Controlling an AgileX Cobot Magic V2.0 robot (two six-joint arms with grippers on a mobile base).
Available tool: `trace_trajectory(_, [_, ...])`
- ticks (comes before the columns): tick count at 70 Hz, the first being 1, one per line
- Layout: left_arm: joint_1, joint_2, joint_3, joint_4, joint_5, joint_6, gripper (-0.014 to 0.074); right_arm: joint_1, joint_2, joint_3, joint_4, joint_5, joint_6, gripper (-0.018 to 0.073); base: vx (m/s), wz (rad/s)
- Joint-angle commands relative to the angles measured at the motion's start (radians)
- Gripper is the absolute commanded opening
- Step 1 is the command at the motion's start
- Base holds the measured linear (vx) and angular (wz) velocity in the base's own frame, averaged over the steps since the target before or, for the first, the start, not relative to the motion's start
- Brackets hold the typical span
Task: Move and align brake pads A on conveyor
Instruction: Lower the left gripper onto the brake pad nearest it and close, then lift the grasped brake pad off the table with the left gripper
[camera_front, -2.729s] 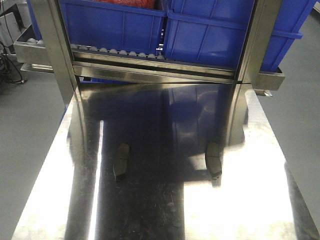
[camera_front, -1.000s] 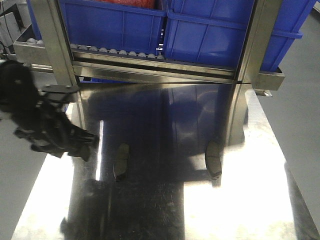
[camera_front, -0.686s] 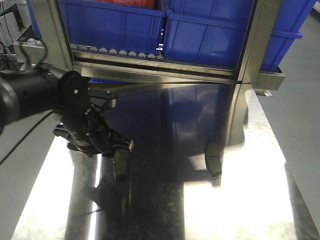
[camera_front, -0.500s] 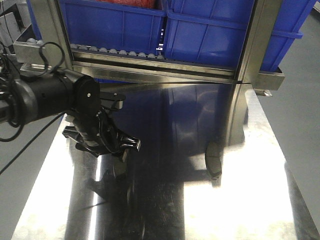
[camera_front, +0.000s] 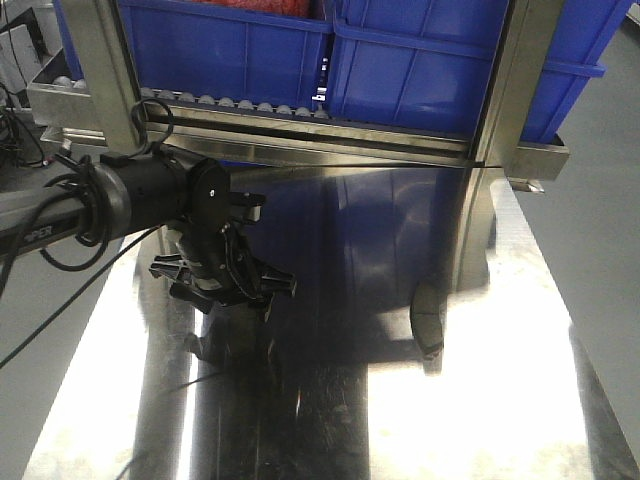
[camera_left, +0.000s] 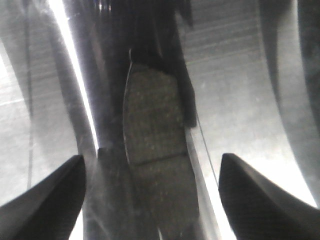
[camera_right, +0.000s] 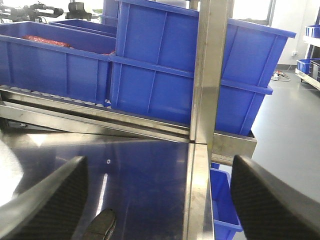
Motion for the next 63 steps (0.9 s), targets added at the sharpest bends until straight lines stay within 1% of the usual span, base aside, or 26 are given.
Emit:
trace_trajectory(1, [-0.013,-0.033,-0.045,0.006,-0.011,-0.015,0.0536,-0.007,0.009,-0.029,-0.001,-0.071,-0.01,0.0559,0.0,0.0])
trace_trajectory(7, [-0.017,-0.01,-0.061,0.012,-0.005,-0.022,0.0536,-0.007,0.009,-0.029,-0.001,-0.071,-0.01,0.0559,0.0,0.0])
trace_trajectory(13, [-0.021,0.015,-0.076,0.03,0.008,-0.061,0.0536,-0.007,0.009,-0.029,-0.001,-0.071,-0.01,0.0559,0.0,0.0])
trace_trajectory(21, [-0.024,0.033,-0.082,0.03,0.002,-0.114,0.0536,-0.007,0.009,-0.029,-0.001,-0.071,-0.01,0.0559,0.0,0.0])
trace_trajectory(26, [-0.024,0.043,-0.082,0.03,-0.003,-0.133,0.0534,-0.007,0.009,-0.029,-0.001,-0.071,-0.01,0.0559,0.0,0.0])
trace_trajectory(34, [-0.024,0.053,-0.082,0.022,0.012,-0.146,0.0531,-0.007,0.009,-0.029,-0.001,-0.071,-0.01,0.0559,0.0,0.0])
trace_trajectory(39, [-0.024,0.06,-0.082,0.02,0.029,-0.146,0.0506,-0.007,0.009,-0.029,-0.001,-0.071,-0.01,0.0559,0.0,0.0])
trace_trajectory(44, [-0.024,0.069,-0.082,0.02,0.05,-0.146,0.0451,-0.007,0.009,-0.029,-0.001,-0.071,-0.01,0.0559,0.0,0.0])
trace_trajectory(49, [-0.029,0.073,-0.078,0.022,0.06,-0.144,0.0365,-0.007,0.009,-0.029,-0.001,-0.071,-0.01,0.0559,0.0,0.0])
trace_trajectory(53, [-0.037,0.083,-0.078,0.022,0.062,-0.137,0.0267,-0.007,0.009,-0.029,-0.001,-0.071,-0.01,0.0559,0.0,0.0])
trace_trajectory(54, [-0.038,0.083,-0.078,0.022,0.062,-0.135,0.0255,-0.007,0.009,-0.029,-0.001,-0.071,-0.01,0.0559,0.0,0.0])
trace_trajectory(56, [-0.044,0.091,-0.078,0.024,0.062,-0.134,0.0193,-0.007,0.009,-0.029,-0.001,-0.071,-0.01,0.0559,0.0,0.0])
trace_trajectory(59, [-0.051,0.099,-0.078,0.023,0.061,-0.134,0.0119,-0.007,0.009,-0.029,-0.001,-0.071,-0.01,0.0559,0.0,0.0])
trace_trajectory(60, [-0.053,0.101,-0.078,0.024,0.061,-0.134,0.0107,-0.007,0.009,-0.029,-0.001,-0.071,-0.01,0.0559,0.0,0.0])
trace_trajectory(63, [-0.062,0.105,-0.078,0.025,0.061,-0.134,0.0025,-0.007,0.009,-0.029,-0.001,-0.071,-0.01,0.0559,0.0,0.0])
